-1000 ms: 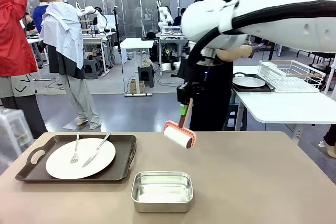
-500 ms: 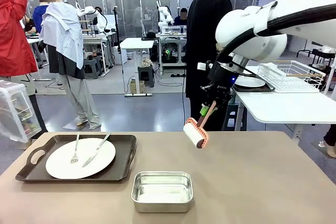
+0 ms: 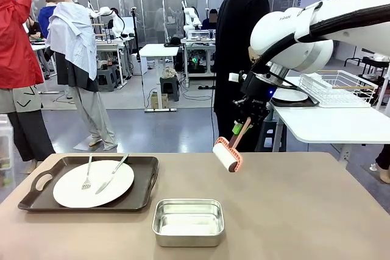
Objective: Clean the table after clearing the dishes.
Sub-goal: When the left (or right) Handle tray is removed, use the left hand (or right hand) to clean the left (or right) side of the table with the Lint Roller.
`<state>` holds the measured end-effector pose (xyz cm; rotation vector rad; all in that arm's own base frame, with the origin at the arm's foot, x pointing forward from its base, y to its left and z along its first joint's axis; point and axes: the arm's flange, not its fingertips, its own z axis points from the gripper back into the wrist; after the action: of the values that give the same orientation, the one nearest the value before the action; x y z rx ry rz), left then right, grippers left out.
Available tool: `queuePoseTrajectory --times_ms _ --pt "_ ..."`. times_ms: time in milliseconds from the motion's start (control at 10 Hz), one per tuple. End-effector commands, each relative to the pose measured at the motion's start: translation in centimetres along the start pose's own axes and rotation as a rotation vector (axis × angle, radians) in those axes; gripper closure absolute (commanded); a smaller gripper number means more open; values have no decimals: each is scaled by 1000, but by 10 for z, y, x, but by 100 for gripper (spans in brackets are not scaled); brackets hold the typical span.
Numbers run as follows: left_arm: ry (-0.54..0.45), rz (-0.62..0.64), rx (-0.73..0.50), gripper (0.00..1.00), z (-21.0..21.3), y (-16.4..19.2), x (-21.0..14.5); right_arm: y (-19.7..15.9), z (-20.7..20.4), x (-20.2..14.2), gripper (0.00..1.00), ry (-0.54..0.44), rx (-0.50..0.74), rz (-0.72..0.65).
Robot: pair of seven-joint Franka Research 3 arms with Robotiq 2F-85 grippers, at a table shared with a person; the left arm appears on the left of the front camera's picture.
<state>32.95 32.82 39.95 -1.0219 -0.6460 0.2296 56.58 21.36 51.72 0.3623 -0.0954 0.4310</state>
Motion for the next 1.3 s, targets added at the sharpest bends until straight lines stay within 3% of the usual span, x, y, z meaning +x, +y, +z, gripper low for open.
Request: queuePoseTrajectory --times_ms 0,500,600,900,1200 --pt "-7 1 -7 0 3 -1 -1 0 0 -1 77 1 2 -2" --pt "-7 1 -7 0 3 -1 -1 -74 -42 -38 77 -147 213 -435" --pt "-7 1 -7 0 3 -1 -1 -80 -55 -43 77 -161 205 -494" --pt "-7 1 -7 0 3 -1 -1 -85 -81 -49 77 -184 275 -565" --pt "-7 1 -7 0 3 -1 -1 -99 -112 -44 77 -144 275 -585"
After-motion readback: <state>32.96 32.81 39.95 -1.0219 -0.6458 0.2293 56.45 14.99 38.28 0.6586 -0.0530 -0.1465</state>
